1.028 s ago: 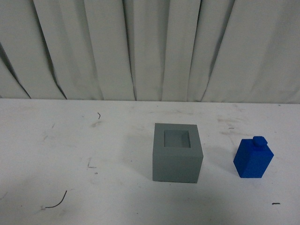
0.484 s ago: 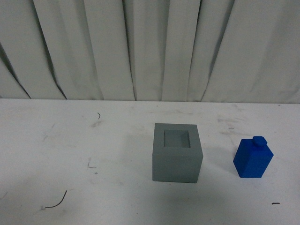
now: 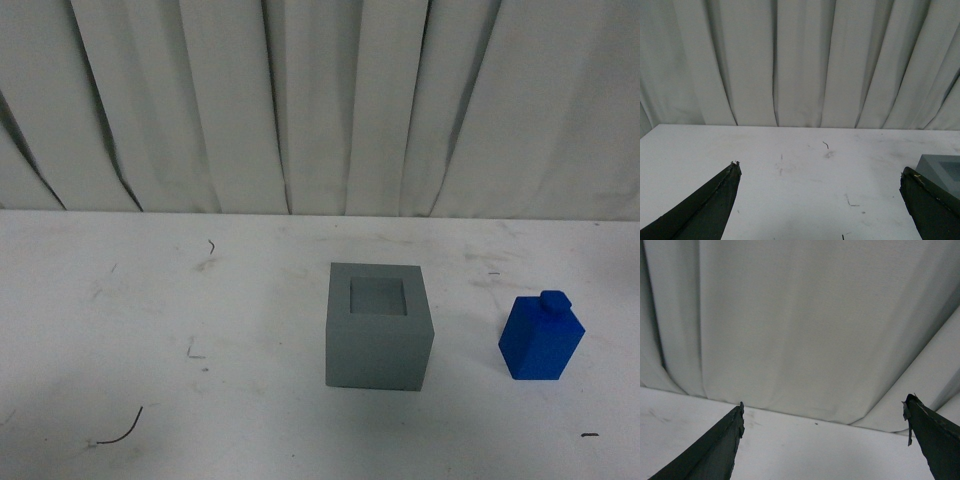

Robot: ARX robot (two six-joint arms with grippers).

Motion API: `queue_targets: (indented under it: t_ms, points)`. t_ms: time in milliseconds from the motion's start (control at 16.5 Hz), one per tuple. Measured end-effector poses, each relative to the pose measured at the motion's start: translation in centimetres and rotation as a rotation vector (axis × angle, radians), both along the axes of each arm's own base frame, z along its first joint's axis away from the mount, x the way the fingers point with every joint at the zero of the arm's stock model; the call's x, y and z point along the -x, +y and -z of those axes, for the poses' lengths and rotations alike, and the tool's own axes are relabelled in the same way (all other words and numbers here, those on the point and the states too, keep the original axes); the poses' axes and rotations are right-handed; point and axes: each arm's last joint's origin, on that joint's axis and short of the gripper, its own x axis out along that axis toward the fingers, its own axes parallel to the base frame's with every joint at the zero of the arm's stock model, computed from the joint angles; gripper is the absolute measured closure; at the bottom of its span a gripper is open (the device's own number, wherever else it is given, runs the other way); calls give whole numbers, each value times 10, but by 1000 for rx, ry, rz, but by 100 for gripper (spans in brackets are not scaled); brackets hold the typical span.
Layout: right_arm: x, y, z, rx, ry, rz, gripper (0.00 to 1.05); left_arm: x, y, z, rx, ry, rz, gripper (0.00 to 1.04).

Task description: Insert blue part into gray base

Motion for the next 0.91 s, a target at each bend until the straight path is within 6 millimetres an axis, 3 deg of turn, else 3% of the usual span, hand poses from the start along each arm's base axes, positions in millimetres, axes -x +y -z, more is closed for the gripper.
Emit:
queue_targets:
  t_ms: [121, 242, 605, 907]
  points:
    - [-28, -4, -2, 136, 69, -103, 6, 0, 0, 0, 0, 0, 0, 7]
    - [-42, -4, -4, 248, 140, -223, 6, 0, 0, 0, 0, 0, 0, 7]
    - [-56, 21, 18, 543, 420, -609, 6, 0, 0, 0, 0, 0, 0, 7]
    - [-69, 51, 32, 652, 629, -841, 6, 0, 0, 0, 0, 0, 0, 7]
